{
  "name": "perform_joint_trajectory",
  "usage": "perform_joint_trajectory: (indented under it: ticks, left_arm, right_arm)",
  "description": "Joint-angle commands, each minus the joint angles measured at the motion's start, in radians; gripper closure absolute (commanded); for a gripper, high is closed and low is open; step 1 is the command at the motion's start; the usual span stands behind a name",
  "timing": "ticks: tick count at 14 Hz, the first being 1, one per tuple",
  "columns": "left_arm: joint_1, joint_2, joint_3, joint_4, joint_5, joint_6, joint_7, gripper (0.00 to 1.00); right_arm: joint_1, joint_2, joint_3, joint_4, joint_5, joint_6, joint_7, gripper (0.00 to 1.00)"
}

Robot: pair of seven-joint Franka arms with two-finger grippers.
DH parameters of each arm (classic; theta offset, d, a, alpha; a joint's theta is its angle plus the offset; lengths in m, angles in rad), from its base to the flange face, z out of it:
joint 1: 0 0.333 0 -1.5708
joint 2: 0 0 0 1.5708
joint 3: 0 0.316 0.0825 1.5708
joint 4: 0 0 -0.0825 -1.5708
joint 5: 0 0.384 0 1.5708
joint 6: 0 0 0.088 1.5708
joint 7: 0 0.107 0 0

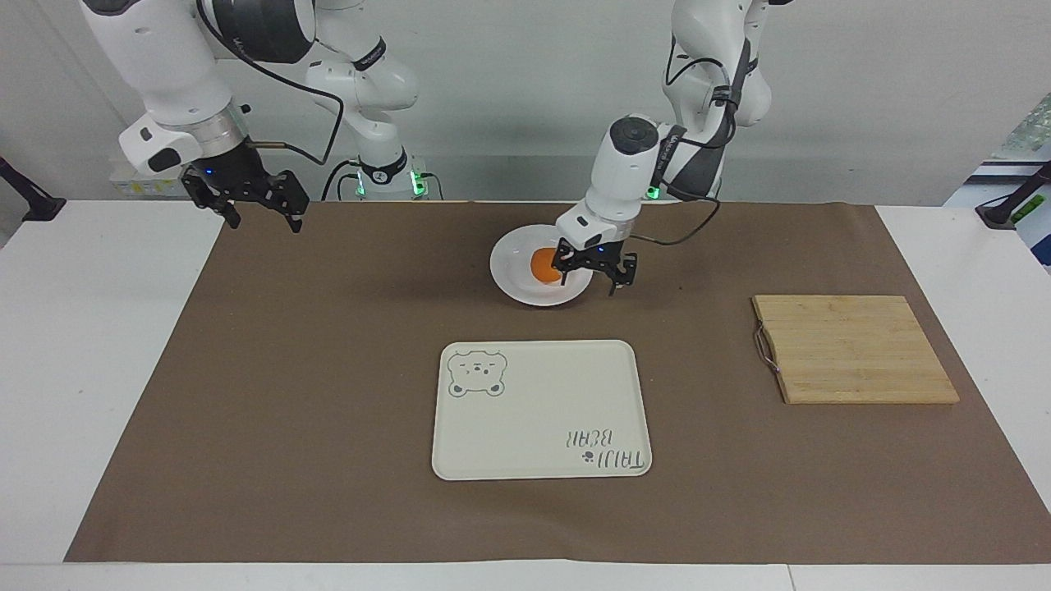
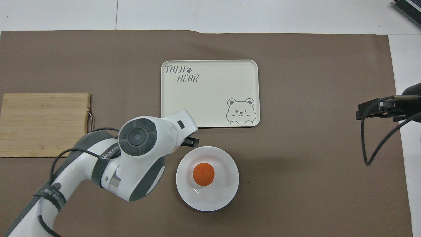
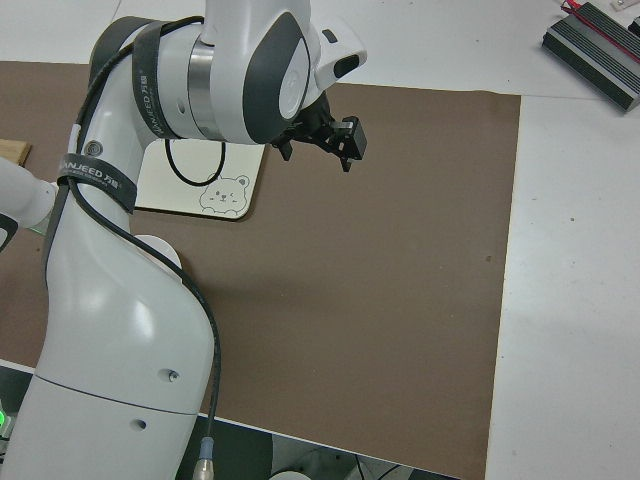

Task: Place orange and plate with both arms
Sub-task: 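Withdraw the left gripper while the right gripper reaches the plate rim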

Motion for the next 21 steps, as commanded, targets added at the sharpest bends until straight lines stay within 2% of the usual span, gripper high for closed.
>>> perform_joint_trajectory:
  ticks: [1, 4, 6, 9, 12, 15, 18, 21]
  left_arm:
    - [0.125, -0.016, -0.009, 0.090, 0.018, -0.098, 0.123, 0.00]
    - [0.256, -0.030, -0.007, 0.219, 0.018, -0.260, 0.294, 0.00]
    - [0.331, -0.032, -0.007, 0.325, 0.018, -0.381, 0.370, 0.00]
    - [0.405, -0.071, -0.003, 0.400, 0.018, -0.535, 0.462, 0.00]
    - [0.446, -0.120, 0.005, 0.417, 0.023, -0.607, 0.477, 0.00]
    - [0.479, -0.085, 0.002, 0.554, 0.020, -0.719, 0.483, 0.00]
    - [0.496, -0.079, 0.003, 0.566, 0.033, -0.730, 0.552, 0.00]
    - [0.494, -0.081, 0.002, 0.578, 0.076, -0.733, 0.582, 0.00]
  right_arm:
    - [0.038, -0.099, 0.003, -0.225, 0.060, 0.109, -0.023, 0.00]
    - [0.110, -0.131, 0.003, -0.373, 0.114, 0.209, -0.014, 0.00]
    - [0.113, -0.131, 0.003, -0.457, 0.274, 0.257, -0.023, 0.00]
    - [0.170, -0.131, 0.003, -0.557, 0.399, 0.350, -0.035, 0.00]
    - [0.200, -0.126, 0.003, -0.635, 0.526, 0.418, -0.118, 0.00]
    - [0.260, -0.126, 0.003, -0.724, 0.616, 0.536, -0.135, 0.00]
    - [0.305, -0.102, 0.003, -0.775, 0.687, 0.614, -0.144, 0.00]
    - [0.383, -0.085, 0.003, -0.824, 0.856, 0.734, -0.145, 0.00]
